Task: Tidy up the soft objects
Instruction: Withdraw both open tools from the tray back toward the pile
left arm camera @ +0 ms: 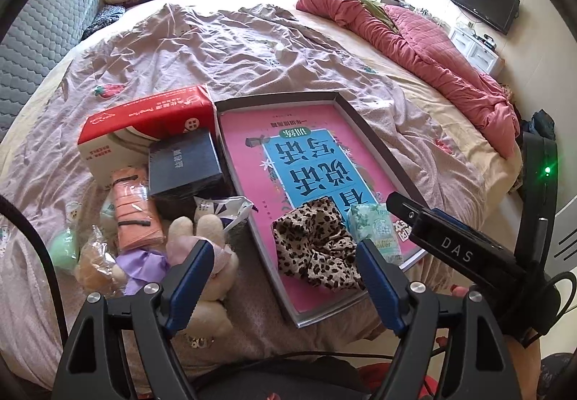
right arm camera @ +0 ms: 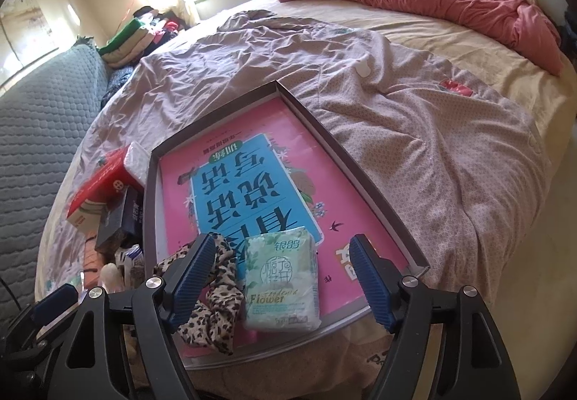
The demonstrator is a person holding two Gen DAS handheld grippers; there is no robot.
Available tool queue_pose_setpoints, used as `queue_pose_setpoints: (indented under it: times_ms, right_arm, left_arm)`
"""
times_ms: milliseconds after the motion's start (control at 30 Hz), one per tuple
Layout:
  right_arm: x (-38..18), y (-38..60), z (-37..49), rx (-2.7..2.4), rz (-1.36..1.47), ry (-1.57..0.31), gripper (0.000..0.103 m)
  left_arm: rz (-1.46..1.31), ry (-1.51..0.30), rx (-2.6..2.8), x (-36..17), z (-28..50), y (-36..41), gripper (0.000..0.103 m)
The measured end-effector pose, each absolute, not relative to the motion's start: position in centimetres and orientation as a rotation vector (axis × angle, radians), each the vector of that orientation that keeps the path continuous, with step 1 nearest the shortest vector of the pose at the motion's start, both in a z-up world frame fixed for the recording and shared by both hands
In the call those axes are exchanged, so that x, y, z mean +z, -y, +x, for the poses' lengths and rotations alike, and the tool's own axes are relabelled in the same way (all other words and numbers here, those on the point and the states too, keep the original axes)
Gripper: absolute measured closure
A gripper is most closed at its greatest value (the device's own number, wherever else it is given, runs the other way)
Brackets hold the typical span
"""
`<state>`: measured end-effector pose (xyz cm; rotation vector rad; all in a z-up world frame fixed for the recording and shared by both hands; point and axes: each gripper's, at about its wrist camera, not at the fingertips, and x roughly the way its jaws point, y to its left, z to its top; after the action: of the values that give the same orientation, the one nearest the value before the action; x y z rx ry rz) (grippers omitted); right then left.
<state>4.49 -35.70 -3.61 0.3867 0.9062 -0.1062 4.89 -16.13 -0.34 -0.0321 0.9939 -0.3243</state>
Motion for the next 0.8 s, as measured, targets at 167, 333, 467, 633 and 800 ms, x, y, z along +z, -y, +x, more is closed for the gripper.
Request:
queue_pose_setpoints:
  times_ms: [167,333,467,633,800]
  right_arm:
    - [-2.3,35.0,4.1,-0.102,0.374,-0.881,0.023]
    - [-1.1,34.3,3.5,-0.072,0.387,-0.846,0.02]
    - [0.0,33.7,3.1,-0.073,0.379,-0.826,0.02]
    - [1.4,33.1,2.6,-0.054,0.379,-0.806,0.019]
    - [2.5,32.5,2.3,-0.03,0.376,-0.793,0.019]
  left_arm:
    - [-0.033,-0.996,-0.327,0.1,4.3,15.8,0.023]
    - [-0.037,-0.997,-0.32,0.6,3.7,15.1,0.023]
    - [-0.05,-0.994,-0.314,1.1,3.4,14.4,0.023]
    - [-0.057,-0.985,-0.295,2.0,2.6,13.0,0.023]
    - [-0.078,-0.978,-0.28,2.8,2.3,11.5,0.022]
